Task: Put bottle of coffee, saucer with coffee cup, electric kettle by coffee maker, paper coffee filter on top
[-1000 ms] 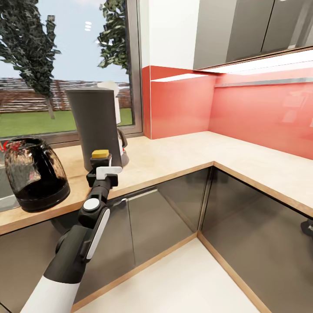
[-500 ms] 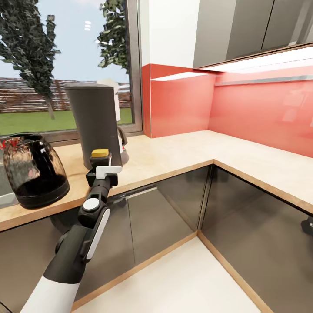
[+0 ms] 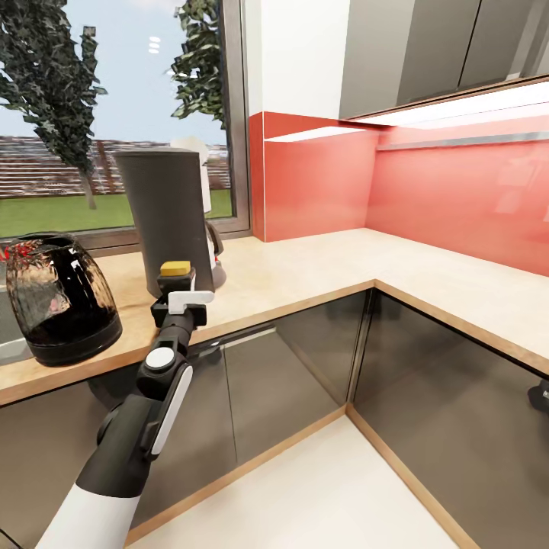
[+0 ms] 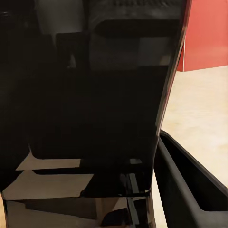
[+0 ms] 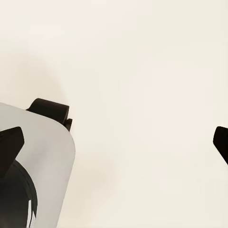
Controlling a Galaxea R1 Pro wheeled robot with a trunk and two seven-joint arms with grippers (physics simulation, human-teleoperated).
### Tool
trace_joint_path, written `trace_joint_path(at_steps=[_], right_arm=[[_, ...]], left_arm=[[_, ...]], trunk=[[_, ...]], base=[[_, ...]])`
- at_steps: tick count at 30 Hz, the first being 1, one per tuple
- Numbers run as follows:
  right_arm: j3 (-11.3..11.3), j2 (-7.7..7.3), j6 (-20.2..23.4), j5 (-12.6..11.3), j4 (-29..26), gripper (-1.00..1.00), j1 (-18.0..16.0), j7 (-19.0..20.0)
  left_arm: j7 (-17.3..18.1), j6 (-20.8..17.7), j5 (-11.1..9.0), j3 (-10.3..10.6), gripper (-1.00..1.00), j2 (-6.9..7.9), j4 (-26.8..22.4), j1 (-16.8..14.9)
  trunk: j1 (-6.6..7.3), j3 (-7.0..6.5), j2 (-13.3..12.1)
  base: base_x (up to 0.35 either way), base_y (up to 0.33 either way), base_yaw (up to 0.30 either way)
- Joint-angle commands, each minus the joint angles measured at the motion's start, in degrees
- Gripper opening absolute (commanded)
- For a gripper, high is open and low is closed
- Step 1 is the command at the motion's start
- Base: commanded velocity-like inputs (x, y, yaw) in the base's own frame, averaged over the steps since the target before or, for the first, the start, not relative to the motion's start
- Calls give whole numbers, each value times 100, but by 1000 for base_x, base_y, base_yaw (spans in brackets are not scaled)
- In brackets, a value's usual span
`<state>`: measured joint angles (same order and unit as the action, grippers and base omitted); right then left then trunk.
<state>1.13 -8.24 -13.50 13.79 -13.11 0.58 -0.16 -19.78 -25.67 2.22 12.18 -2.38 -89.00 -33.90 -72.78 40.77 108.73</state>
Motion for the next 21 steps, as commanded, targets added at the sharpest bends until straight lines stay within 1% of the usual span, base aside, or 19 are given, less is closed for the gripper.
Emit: trace_joint_path(at_steps=[1,12,13,16,21], right_arm=[[10,-2,-4,18,-10,100,4,-2],[10,-2,-4,18,-8,100,4,-2],[10,-2,-4,18,-8,100,4,-2],[10,-2,-4,18,-10,100,3,-2],[10,-2,-4,18,-10,100,4,-2]], left_arm=[[-17,-52,-12,3,-100,1,40,-2],[-17,-58,-5,0,-100,1,40,-2],[-17,-59,-4,-4,100,1,40,-2],[-9,-60,-10,-105,100,1,40,-2],[-8,-61,-11,-163,100,1,40,-2]], trunk=[[0,6,2],[0,6,2],[0,6,2],[0,6,2],[0,6,2]], base=[[0,0,0],[0,0,0],[0,0,0],[0,0,0],[0,0,0]])
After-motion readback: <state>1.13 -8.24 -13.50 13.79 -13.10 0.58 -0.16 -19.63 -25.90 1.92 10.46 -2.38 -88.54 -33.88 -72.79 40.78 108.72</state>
